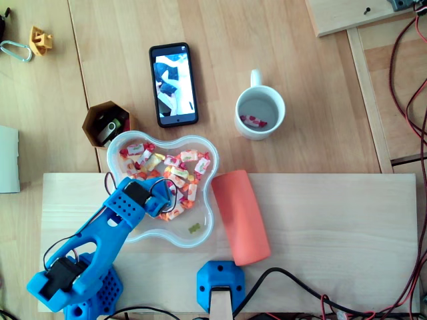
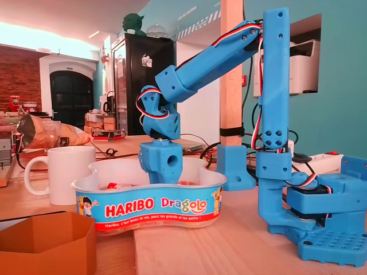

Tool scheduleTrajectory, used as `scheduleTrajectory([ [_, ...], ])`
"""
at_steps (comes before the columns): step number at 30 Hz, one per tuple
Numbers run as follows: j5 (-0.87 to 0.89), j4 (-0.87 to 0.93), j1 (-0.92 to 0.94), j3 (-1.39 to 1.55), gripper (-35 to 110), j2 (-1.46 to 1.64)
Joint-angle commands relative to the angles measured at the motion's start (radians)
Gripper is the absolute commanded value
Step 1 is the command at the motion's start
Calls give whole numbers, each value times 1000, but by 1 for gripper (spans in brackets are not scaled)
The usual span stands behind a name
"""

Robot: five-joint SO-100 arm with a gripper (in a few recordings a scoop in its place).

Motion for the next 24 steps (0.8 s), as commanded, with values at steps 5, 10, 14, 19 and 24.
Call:
scheduleTrajectory([
  [5,-2,-9,11,-2,14,17],
  [10,-2,-9,11,-3,4,20],
  [14,-2,-9,11,-3,-5,17],
  [19,-2,-9,11,-3,-4,18],
  [24,-26,-9,11,-25,-4,25],
])
